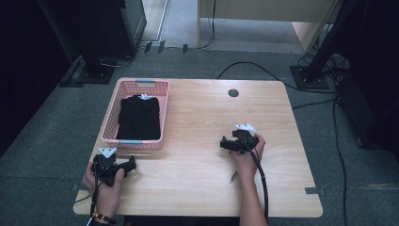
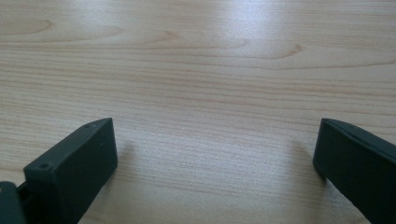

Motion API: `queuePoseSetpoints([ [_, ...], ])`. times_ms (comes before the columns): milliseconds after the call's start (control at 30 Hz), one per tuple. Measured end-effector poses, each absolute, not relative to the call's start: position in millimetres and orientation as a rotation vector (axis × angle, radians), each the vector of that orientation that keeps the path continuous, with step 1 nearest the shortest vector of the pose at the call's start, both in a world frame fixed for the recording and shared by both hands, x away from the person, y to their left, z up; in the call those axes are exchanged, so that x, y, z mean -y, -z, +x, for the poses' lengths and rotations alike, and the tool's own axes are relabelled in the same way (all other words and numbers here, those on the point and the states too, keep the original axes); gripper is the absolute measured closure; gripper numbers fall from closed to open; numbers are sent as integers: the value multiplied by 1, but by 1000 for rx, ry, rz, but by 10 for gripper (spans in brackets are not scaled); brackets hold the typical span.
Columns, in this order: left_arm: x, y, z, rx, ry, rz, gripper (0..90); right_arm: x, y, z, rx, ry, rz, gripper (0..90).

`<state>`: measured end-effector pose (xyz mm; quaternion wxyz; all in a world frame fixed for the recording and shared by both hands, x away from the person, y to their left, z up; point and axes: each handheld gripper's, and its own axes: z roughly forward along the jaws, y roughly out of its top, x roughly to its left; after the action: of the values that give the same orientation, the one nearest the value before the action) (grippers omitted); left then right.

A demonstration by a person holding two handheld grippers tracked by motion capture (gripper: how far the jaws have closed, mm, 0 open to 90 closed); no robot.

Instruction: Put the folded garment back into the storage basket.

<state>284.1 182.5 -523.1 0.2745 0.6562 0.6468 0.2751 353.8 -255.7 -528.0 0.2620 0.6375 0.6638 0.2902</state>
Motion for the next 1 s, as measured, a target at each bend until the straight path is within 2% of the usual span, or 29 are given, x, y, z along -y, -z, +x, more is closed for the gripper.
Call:
queuePoseSetpoints([
  [1000, -183, 523, 284, -1739, -740, 1765, 0, 276, 528, 344, -1765, -773, 1754, 0],
])
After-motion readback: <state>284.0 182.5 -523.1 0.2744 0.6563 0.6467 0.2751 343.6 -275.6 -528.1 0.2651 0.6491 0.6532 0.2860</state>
